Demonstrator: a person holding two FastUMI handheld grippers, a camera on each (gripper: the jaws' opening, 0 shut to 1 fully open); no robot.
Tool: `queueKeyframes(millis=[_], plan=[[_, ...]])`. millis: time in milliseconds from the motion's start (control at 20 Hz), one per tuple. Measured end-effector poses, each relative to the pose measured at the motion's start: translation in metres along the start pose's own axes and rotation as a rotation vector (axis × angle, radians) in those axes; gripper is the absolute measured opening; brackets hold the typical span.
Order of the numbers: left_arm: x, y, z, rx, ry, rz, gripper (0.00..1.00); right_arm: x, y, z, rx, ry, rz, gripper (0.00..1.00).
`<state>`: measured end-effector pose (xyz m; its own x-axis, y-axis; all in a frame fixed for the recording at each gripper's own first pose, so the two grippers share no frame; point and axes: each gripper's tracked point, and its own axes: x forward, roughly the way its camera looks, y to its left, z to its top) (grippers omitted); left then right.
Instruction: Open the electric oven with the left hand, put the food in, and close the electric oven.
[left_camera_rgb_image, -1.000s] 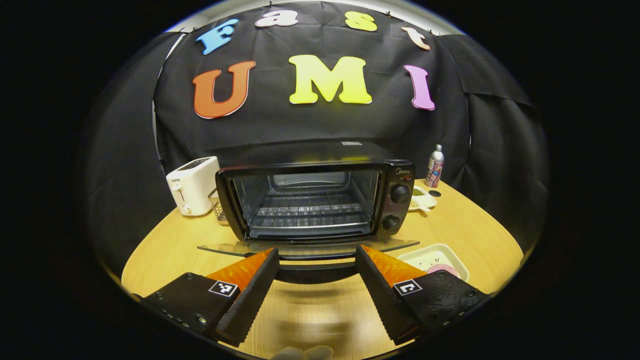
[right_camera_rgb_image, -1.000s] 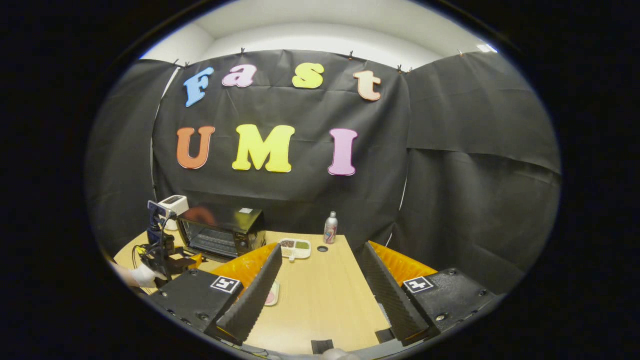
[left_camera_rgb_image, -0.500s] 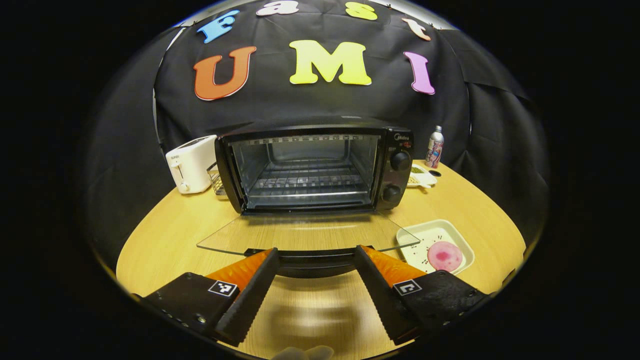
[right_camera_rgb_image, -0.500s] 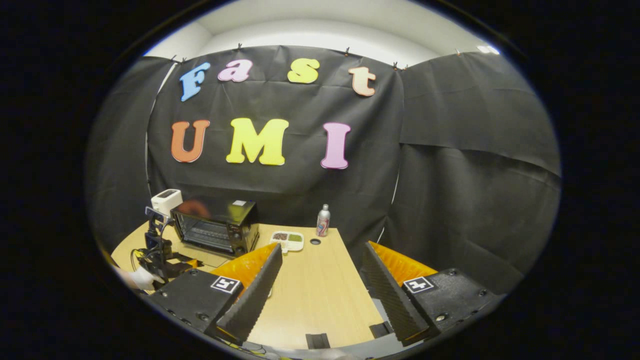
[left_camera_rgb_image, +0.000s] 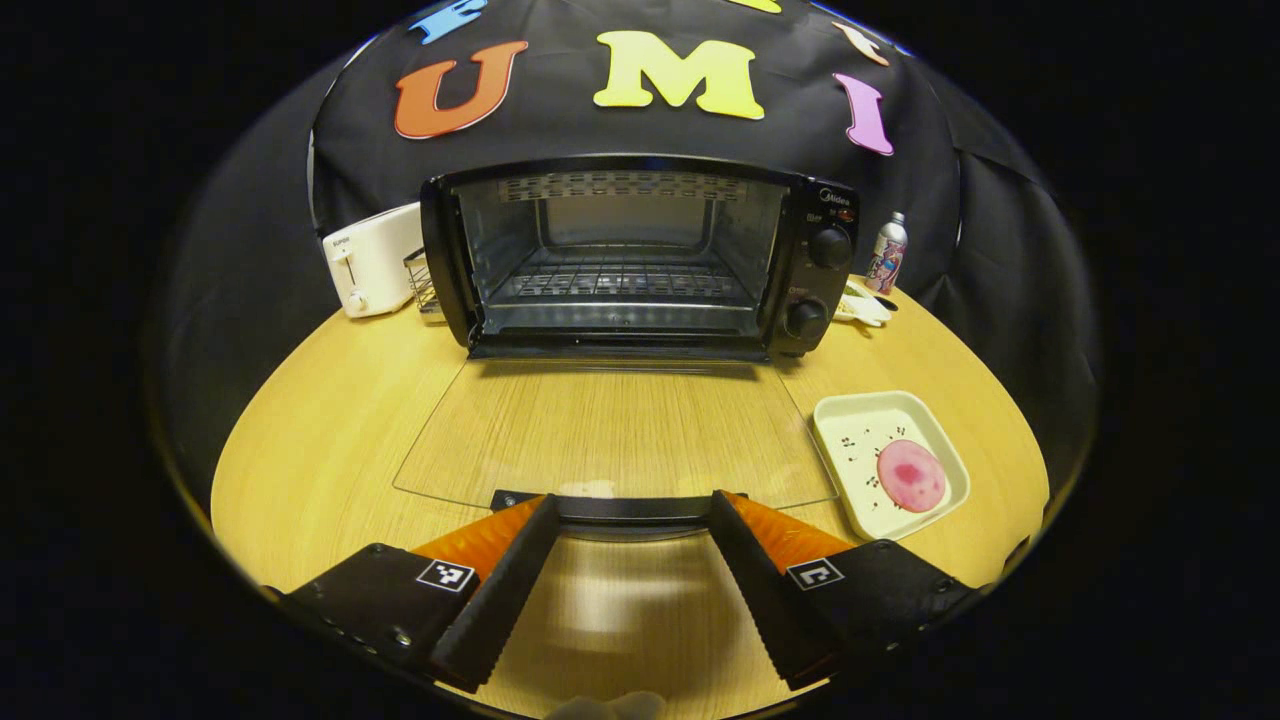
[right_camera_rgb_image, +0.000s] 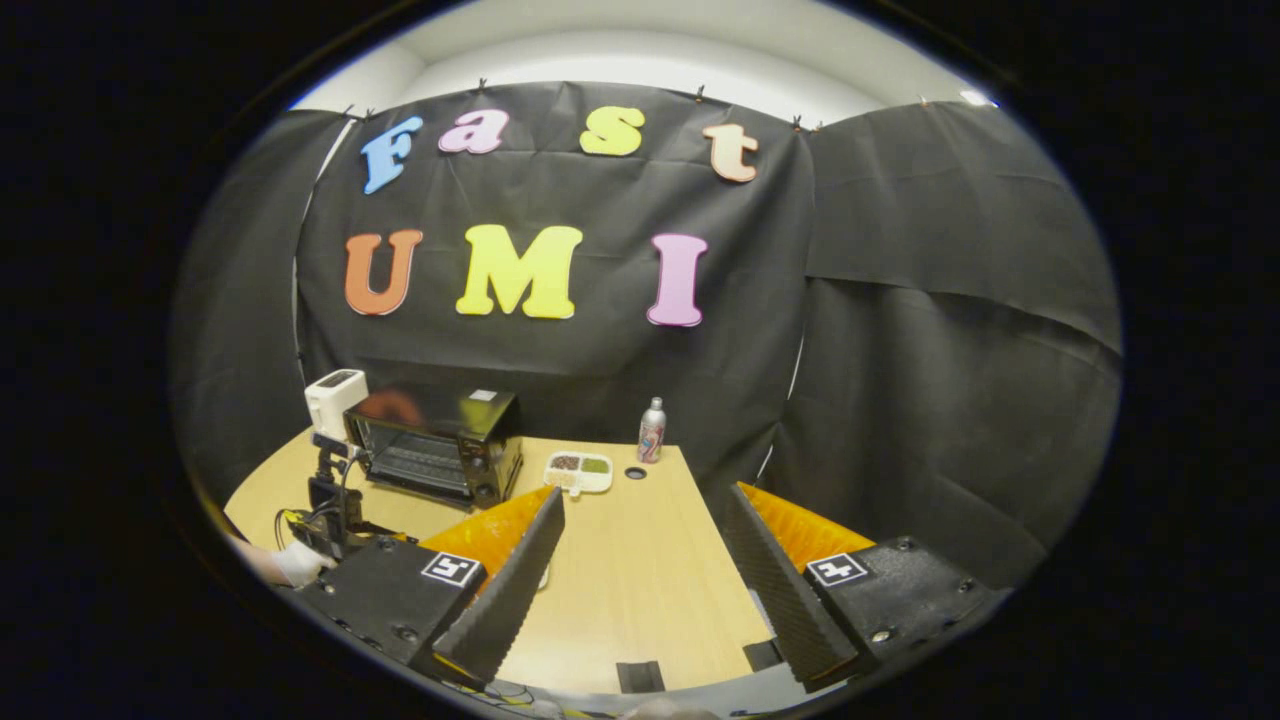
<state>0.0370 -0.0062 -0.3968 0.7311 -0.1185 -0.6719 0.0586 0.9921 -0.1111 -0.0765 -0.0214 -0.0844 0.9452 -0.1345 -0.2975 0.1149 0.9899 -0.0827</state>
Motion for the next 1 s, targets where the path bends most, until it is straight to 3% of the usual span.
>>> queueKeyframes(millis=[200,400,700,1000], plan=[[-0.001,0.0,0.0,-0.008,0.007,-0.003,0.97,0.004,0.005,-0.011,0.005,0.03,0.021,1.0],[-0.02,0.01,0.018,-0.031,-0.064,0.03,0.97,0.022,0.009,-0.03,-0.018,0.068,0.049,1.0],[-0.102,0.023,0.048,-0.034,-0.197,0.053,0.97,0.072,0.039,-0.09,0.008,0.207,0.159,1.0],[-0.198,0.031,0.094,-0.003,-0.365,0.092,0.98,0.14,0.078,-0.16,0.023,0.379,0.263,0.91]])
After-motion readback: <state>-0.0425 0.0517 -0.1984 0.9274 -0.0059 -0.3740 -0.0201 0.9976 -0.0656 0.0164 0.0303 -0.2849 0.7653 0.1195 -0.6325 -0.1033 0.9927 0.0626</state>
